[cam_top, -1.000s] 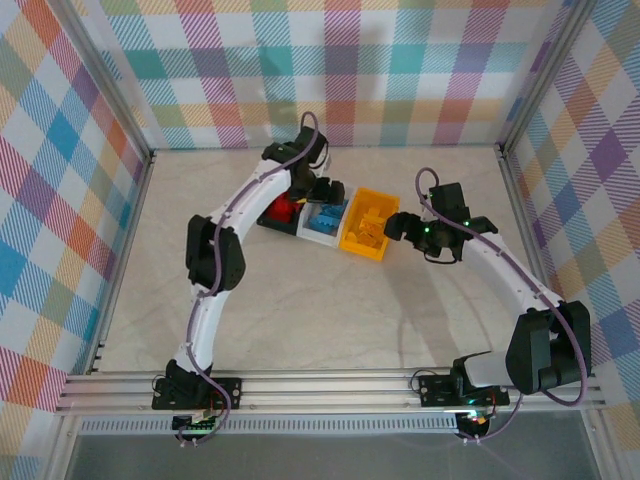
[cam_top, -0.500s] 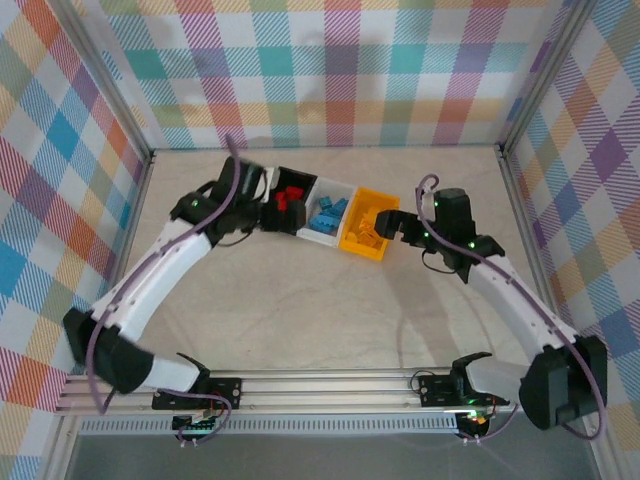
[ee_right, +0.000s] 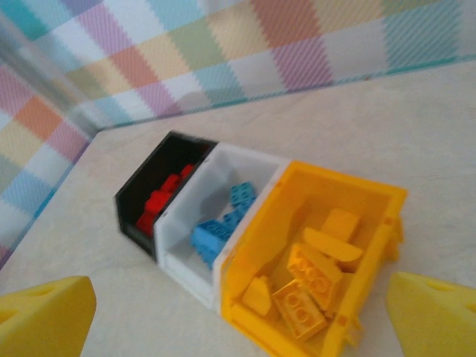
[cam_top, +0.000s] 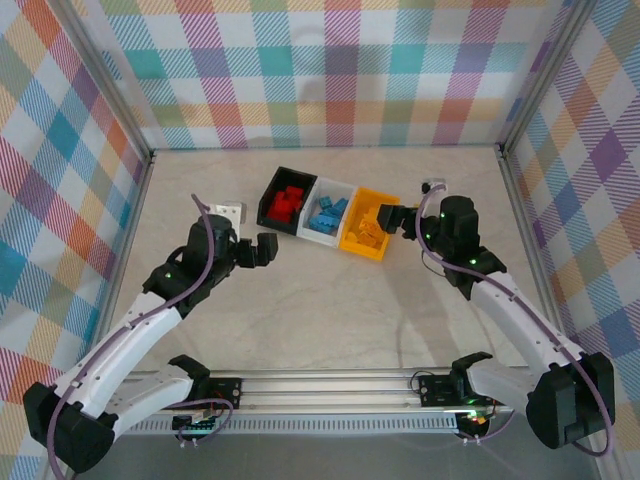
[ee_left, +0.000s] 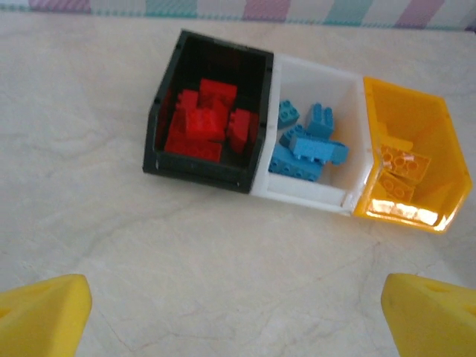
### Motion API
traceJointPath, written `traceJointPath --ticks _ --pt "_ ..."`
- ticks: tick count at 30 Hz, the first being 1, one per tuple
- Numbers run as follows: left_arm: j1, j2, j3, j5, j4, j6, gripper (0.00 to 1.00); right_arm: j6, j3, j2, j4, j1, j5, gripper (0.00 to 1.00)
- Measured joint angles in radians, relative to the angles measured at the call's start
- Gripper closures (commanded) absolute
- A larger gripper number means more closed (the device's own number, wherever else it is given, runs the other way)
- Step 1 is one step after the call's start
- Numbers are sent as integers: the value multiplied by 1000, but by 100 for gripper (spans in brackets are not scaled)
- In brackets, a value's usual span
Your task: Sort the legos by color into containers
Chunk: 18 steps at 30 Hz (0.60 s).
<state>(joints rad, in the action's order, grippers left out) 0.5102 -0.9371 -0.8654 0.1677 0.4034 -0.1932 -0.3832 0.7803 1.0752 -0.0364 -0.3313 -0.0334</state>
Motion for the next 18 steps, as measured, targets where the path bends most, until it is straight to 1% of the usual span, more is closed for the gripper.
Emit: traceJointPath --ticks 2,3,5,8,11,15,18 --pt "0 5 1 31 -19 0 0 14 -1 0 -9 0 52 0" --pt "0 5 1 47 -23 0 0 45 -3 0 -19 1 68 0" --pt "0 5 1 74 -21 5 0 132 -14 -5 -46 3 87 0" --pt "0 5 1 110 -22 26 0 297 -28 -21 -45 37 82 0" --pt "-2 5 8 141 -28 42 0 415 -38 -25 -45 122 94 0" --pt "-10 5 37 162 -47 53 0 479 -96 -21 -72 229 103 0" --pt "-30 5 68 168 -66 53 0 497 -134 29 -105 269 101 0"
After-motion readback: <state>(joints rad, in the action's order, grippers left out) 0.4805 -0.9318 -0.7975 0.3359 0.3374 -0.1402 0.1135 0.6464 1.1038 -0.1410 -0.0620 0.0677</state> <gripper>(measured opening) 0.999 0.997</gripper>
